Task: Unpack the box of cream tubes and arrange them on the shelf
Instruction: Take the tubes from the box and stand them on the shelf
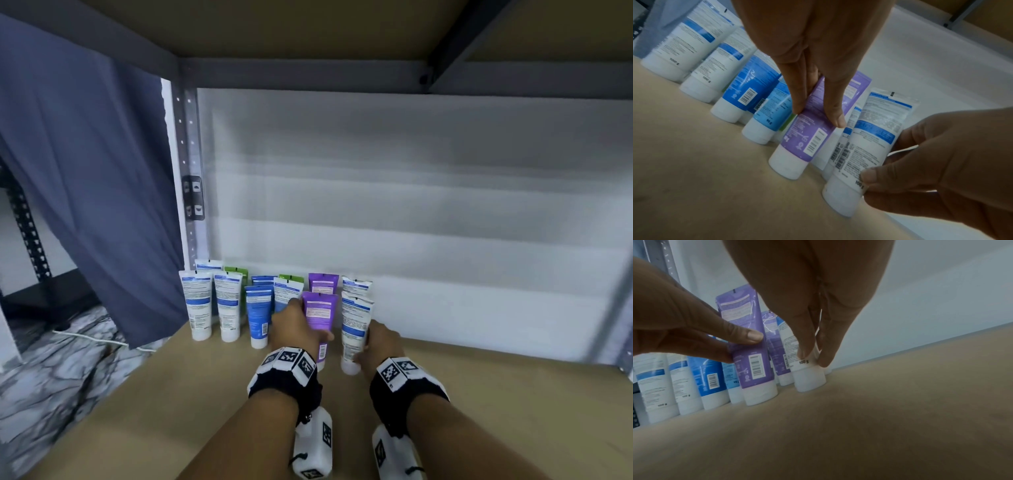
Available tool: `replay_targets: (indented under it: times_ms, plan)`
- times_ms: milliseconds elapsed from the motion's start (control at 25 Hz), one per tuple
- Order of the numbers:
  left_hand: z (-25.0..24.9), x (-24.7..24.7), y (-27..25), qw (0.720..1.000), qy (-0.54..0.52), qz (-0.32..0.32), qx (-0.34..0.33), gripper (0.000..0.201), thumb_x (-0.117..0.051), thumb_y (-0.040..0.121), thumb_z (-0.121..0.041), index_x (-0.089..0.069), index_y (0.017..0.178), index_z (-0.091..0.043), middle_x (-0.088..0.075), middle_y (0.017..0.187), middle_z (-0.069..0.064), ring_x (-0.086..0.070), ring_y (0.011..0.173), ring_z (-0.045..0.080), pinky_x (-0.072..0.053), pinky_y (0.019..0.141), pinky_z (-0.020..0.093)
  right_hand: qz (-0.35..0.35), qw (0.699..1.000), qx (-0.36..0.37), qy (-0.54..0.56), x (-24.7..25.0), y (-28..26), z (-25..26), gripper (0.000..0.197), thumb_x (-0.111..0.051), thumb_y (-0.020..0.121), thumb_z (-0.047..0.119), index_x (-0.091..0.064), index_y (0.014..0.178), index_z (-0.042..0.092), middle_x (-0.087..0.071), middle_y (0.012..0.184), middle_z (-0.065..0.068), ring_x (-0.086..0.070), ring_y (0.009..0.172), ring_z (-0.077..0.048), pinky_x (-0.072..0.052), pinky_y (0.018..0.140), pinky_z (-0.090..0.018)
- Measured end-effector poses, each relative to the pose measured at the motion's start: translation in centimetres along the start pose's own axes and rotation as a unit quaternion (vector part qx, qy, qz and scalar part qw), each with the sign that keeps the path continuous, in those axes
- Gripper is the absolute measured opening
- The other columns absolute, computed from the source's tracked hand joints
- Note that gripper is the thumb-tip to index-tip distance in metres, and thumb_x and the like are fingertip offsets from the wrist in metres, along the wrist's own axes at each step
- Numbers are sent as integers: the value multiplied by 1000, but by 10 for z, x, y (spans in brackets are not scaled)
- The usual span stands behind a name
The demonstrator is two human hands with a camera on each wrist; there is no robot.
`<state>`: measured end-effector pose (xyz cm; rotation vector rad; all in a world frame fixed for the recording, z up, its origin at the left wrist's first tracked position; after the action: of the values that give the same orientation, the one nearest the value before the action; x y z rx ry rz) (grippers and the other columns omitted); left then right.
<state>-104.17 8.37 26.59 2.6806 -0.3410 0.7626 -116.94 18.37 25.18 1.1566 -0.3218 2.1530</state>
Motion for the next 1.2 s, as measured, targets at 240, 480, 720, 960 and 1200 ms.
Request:
replay_targets:
  times_ms: [240,480,720,960,1200]
  plan:
    - [-1,-14,14,1000,14,3,-5,60,-91,57,-29,-63,107,-13,-72,104,4,-68,96,23,-55,81,30,-6,1000,-7,-10,-1,13,-1,45,-77,75,15,-56,114,6,-65,120,-13,-63,110,-29,-47,81,-26]
    - [-1,-20,17,999,45,-6,-6,58,-87,64,-32,-61,113,-14,-70,108,7,-66,100,27,-50,78,28,-9,1000,-10,-7,-2,17,1,53,-78,76,16,-53,121,7,-61,126,-12,-60,115,-28,-48,92,-30]
    - [1,-20,15,998,55,0,11,50,-86,65,-38,-70,102,-10,-72,98,9,-69,89,25,-49,67,24,0,999,-38,18,-3,16,-3,55,-79,76,20,-52,123,8,-62,127,-10,-61,115,-25,-49,93,-30]
    - [5,7,-8,996,61,46,54,51,-89,58,-41,-63,85,-6,-70,91,12,-68,86,26,-52,67,29,17,998,-58,9,-5,-10,-7,39,-72,81,25,-59,115,10,-65,116,-10,-64,105,-26,-43,73,-21]
    - [27,67,-63,993,72,36,82,40,-88,61,-37,-68,86,-13,-64,80,0,-61,74,19,-47,69,23,54,998,-41,6,-17,-63,28,37,-71,80,18,-62,115,10,-61,118,-7,-61,111,-20,-41,78,-15]
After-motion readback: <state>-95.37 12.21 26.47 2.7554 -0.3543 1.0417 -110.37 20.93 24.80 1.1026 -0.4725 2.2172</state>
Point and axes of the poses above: each hand's wrist, its own y-axis towards the middle knuckle, its own x-axis out of the back of the hand, z = x × y, the point moved 4 cm from there along y, towards the middle knuckle
